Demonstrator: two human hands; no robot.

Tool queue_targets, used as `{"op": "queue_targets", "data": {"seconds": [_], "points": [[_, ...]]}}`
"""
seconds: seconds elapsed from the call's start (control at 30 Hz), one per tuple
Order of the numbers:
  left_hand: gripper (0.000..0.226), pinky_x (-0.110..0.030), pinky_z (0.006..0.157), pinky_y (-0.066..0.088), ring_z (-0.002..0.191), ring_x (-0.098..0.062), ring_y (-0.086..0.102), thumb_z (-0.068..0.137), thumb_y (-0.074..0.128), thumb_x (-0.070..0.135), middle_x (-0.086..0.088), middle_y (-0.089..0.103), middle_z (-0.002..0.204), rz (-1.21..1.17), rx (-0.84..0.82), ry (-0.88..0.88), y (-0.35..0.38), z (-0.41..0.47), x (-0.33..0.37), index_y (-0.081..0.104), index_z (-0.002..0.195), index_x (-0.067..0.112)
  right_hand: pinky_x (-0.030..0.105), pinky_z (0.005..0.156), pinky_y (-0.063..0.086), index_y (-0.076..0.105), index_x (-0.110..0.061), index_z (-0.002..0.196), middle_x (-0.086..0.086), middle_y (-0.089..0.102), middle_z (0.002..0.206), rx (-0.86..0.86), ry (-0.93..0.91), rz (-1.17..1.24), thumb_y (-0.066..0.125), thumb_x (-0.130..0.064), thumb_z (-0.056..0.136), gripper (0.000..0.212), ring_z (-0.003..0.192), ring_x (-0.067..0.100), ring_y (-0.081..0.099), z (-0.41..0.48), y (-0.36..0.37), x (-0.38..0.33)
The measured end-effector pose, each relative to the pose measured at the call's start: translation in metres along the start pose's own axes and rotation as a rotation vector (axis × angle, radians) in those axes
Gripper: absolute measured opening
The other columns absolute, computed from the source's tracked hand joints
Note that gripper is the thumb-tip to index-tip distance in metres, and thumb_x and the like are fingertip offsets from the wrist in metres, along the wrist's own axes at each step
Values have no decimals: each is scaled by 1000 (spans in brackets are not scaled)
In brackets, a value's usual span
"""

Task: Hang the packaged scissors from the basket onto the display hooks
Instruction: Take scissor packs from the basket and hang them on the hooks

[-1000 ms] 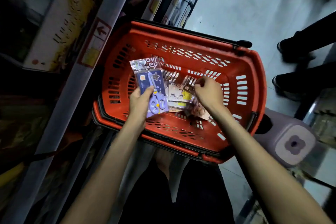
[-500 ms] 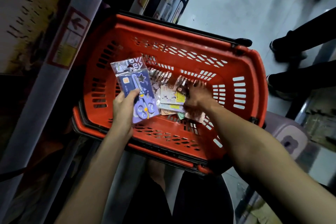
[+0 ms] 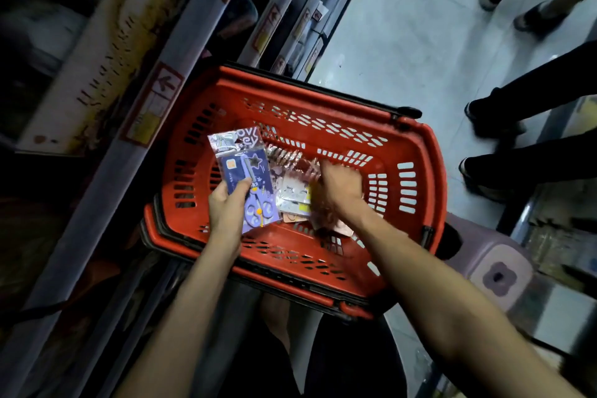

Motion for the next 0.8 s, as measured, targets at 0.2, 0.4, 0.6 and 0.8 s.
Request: {"op": "queue_targets", "data": {"seconds": [0.2, 0.4, 0.6, 0.8], "points": [[15, -16, 71, 53, 72, 8, 67, 100, 63, 4, 12, 74, 89, 117, -15, 200, 1, -28, 33, 72, 109, 11, 28, 68, 52, 66, -13, 114, 0, 74, 97, 51, 277, 1117, 68, -22, 93, 23, 85, 23, 70, -57, -62, 3], [17, -12, 75, 52, 80, 8, 69, 101, 63, 3, 9, 74, 98, 74, -94, 321, 0, -77, 79, 69, 114, 11, 43, 86, 62, 75, -7, 111, 9, 79, 103, -69, 222, 1608, 82, -10, 83, 28, 96, 29, 76, -156, -136, -1], [14, -24, 84, 55, 94, -10, 74, 99, 68, 9, 4, 81, 103, 27, -241, 319, 4, -117, 100, 75, 108, 18, 45, 87, 60, 68, -11, 113, 18, 76, 111, 21, 335, 1825, 68, -8, 94, 19, 95, 29, 74, -208, -157, 3], [13, -37, 89, 57, 95, -17, 76, 98, 70, 10, 1, 82, 102, 78, -350, 313, 14, -146, 113, 77, 102, 20, 55, 103, 53, 45, -24, 142, 5, 69, 129, 181, 448, 1814, 78, -72, 68, 94, 112, 24, 71, -250, -169, 9]]}}
Point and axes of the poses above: each hand's wrist, its own z-axis towards the middle knuckle, its own y-axis out of the palm, x = y × z, the point moved 6 cm from there along z, towards the middle knuckle
